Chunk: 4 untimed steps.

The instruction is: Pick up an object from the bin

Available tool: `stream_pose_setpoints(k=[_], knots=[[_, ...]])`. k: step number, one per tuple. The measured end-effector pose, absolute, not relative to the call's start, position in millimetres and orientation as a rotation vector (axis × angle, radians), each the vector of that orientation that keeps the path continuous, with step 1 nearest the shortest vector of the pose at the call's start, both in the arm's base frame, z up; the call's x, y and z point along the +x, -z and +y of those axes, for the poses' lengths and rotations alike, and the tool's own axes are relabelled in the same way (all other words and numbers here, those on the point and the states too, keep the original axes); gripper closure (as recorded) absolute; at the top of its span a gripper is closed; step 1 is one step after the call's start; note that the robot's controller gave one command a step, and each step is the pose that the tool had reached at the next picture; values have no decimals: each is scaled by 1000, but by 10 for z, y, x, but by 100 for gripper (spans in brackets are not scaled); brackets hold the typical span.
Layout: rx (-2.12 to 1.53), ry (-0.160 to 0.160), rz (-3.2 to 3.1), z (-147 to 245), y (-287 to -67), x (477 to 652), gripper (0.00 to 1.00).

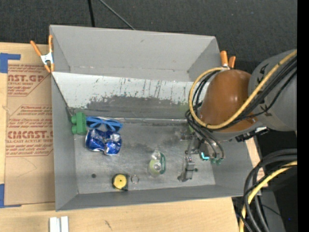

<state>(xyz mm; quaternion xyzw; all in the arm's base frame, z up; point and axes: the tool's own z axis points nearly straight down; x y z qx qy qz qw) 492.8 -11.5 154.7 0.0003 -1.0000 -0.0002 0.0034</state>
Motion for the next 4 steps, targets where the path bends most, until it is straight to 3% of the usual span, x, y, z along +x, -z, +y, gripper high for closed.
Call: stream_pose_setpoints(k=[1,2,3,4], knots=[[139,2,-3136,157,-656,5111,0],[136,1,-3139,146,-695,5117,100],[136,0,-3139,146,-694,5117,0],[82,-6,-3145,-867,-1042,5237,0]])
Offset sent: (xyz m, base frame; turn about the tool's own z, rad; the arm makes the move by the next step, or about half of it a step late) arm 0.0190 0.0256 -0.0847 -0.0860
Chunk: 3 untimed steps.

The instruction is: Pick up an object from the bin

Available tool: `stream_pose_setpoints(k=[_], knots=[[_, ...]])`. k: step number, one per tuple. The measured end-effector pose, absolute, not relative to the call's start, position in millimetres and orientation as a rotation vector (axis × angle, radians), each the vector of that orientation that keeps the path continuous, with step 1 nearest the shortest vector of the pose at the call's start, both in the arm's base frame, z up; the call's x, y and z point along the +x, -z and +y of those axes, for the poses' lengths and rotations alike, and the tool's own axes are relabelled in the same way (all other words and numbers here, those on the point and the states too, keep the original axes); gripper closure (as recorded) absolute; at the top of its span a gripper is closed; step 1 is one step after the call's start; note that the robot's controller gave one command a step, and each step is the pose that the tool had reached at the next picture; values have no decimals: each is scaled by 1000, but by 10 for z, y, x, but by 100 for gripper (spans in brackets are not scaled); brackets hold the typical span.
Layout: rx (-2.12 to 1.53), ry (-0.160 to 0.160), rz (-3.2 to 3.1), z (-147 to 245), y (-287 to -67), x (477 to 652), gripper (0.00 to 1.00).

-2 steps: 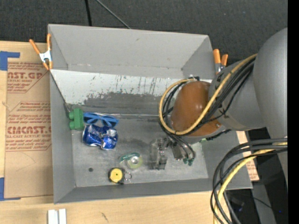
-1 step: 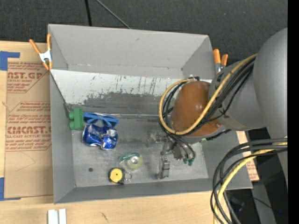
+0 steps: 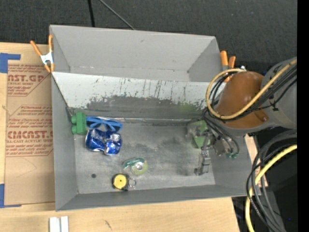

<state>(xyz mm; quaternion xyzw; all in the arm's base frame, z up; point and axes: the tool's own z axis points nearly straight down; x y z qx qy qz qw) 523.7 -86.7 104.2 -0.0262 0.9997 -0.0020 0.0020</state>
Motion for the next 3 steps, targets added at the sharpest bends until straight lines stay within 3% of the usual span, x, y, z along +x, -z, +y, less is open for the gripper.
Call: stream_pose_setpoints(k=[1,2,3], knots=[[-151,-5,3134,-1133,-1010,5700,0],[-414,-20,3111,-1264,-810,5946,0],[-584,-28,3074,-1364,-776,5931,0]])
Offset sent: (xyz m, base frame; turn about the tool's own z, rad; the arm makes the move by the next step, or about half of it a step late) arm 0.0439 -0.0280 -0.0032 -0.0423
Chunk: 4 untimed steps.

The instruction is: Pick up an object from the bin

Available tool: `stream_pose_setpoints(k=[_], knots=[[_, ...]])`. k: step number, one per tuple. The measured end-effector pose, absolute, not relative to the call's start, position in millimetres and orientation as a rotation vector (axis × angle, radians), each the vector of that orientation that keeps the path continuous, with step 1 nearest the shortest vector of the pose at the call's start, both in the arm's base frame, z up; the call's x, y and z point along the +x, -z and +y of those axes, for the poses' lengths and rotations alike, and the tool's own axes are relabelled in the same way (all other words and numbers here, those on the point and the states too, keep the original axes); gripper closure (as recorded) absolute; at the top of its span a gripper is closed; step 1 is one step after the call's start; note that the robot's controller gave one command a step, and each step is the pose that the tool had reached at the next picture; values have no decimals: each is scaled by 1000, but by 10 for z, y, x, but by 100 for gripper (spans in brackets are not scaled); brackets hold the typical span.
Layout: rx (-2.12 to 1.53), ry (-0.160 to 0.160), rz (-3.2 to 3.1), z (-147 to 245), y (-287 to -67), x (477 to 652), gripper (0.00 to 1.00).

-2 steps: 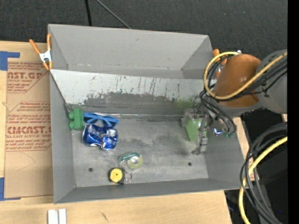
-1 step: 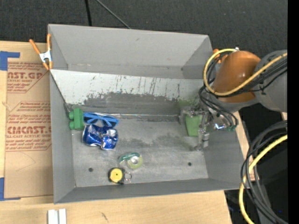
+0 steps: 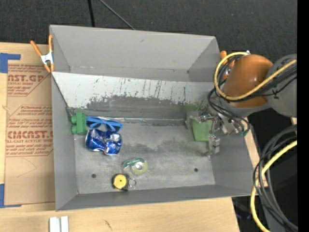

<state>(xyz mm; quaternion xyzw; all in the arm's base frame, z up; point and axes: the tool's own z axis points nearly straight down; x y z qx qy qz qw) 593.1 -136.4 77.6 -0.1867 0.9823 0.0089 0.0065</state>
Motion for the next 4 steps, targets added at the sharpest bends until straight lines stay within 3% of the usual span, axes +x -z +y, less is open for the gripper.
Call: stream_pose_setpoints(k=[3,4], knots=[[-655,-17,3063,-1419,-891,5897,0],[-906,-5,3002,-1466,-939,5907,0]])
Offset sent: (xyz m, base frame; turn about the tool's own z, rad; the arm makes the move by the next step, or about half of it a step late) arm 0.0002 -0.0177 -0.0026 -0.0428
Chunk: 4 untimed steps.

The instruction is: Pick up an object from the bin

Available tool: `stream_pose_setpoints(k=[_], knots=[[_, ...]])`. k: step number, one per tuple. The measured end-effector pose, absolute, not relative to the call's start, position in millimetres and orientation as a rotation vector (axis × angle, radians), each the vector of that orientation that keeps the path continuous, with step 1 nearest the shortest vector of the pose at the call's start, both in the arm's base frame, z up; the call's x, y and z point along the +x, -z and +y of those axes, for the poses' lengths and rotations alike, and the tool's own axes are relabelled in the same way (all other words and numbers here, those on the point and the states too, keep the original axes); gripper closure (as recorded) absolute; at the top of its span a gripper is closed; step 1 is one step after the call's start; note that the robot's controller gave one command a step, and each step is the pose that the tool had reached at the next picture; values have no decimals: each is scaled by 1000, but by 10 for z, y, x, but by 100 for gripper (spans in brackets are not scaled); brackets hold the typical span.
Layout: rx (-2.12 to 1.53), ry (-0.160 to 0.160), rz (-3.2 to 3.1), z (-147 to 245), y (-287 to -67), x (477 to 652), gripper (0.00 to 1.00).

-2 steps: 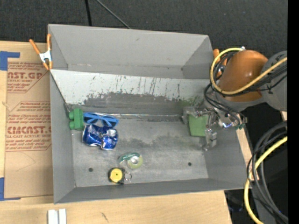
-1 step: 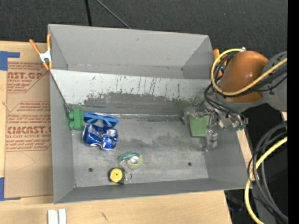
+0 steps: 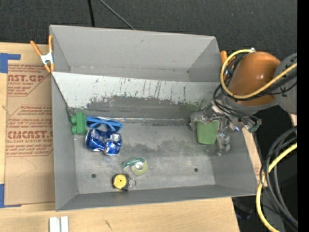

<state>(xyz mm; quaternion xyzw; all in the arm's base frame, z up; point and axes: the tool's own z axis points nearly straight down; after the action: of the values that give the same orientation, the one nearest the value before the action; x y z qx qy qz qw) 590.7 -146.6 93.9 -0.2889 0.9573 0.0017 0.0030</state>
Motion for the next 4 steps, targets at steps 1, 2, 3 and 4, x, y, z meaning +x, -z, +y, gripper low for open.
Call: stream_pose_setpoints(k=[1,2,3,4], knots=[[-906,-14,2999,-1437,-941,5913,100],[-884,6,3005,-1274,-2241,5535,100],[-884,-1,3011,-1277,-2191,5528,0],[-895,-9,3019,-1120,-1018,5276,0]])
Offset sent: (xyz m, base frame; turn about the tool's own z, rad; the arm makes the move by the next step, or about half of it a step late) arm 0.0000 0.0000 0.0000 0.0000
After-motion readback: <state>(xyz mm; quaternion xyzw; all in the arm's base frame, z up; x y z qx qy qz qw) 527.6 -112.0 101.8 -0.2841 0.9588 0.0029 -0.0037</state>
